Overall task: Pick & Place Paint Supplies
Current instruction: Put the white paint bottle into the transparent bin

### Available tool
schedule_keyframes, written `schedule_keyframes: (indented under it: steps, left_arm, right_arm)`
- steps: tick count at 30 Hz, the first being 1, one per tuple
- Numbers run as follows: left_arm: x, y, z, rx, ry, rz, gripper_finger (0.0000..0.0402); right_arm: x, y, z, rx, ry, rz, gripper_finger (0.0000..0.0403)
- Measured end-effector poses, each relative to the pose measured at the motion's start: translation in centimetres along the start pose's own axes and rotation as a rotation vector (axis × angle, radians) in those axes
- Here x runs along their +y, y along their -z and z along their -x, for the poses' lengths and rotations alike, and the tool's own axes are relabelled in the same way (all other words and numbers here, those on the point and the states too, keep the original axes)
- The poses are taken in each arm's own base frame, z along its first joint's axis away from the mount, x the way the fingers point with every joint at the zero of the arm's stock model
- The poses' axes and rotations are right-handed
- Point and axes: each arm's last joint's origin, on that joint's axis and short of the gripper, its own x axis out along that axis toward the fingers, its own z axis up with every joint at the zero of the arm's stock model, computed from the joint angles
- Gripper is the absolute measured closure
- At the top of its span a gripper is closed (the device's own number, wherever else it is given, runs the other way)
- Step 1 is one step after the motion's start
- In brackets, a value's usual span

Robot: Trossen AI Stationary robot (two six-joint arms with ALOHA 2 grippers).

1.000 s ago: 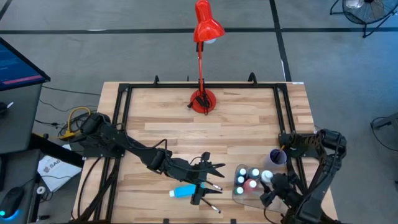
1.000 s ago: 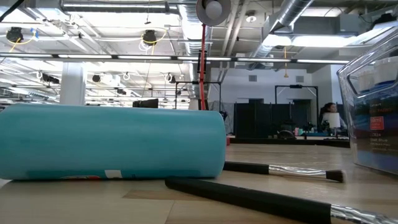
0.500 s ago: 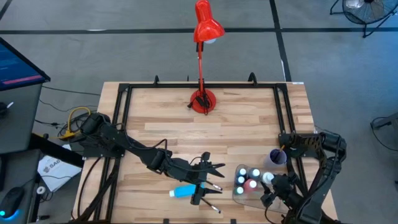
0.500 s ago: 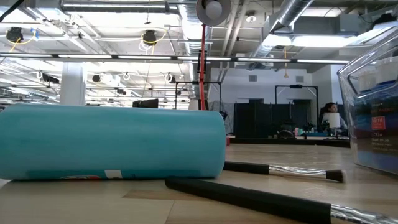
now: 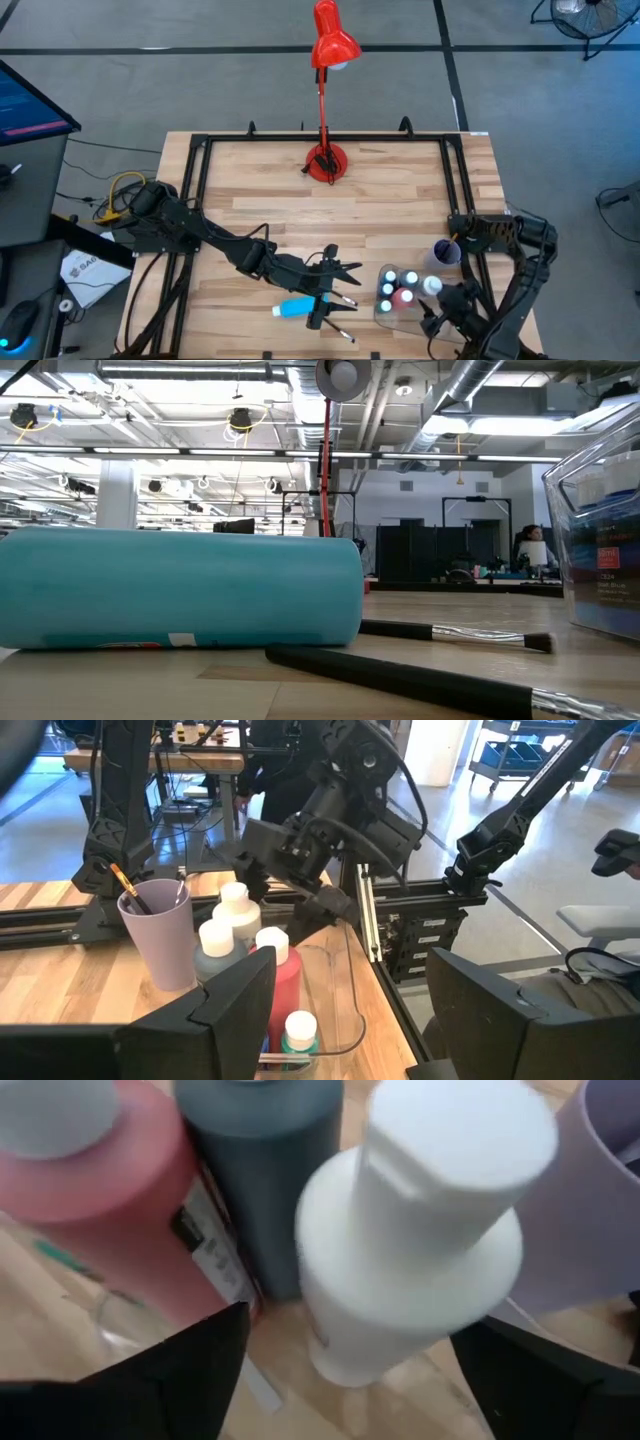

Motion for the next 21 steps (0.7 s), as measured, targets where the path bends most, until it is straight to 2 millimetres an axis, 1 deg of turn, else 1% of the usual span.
schedule_keyframes:
  steps: [3, 7, 13, 17, 21]
  left_arm:
    - [0.0, 0.0, 0.0, 0.000, 0.000, 0.000, 0.0165]
    - [0.0, 0.0, 0.0, 0.000, 0.000, 0.000, 0.0165]
    - [0.0, 0.0, 0.0, 0.000, 0.000, 0.000, 0.0165]
    - [0.0, 0.0, 0.0, 0.000, 0.000, 0.000, 0.0165]
    - [0.0, 0.0, 0.0, 0.000, 0.000, 0.000, 0.0165]
  right_arm:
    - [0.1, -0.3, 0.8, 0.002, -0.005, 0.004, 0.0050]
    - [0.1, -0.8, 2.2, 0.012, 0.013, 0.025, 0.0046]
    - [-0.3, -0.6, 3.1, 0.067, 0.016, 0.031, 0.0070]
    - [-0.5, 0.0, 3.4, 0.118, 0.017, 0.027, 0.0093]
    - [-0.7, 0.3, 3.4, 0.119, 0.014, 0.031, 0.0116]
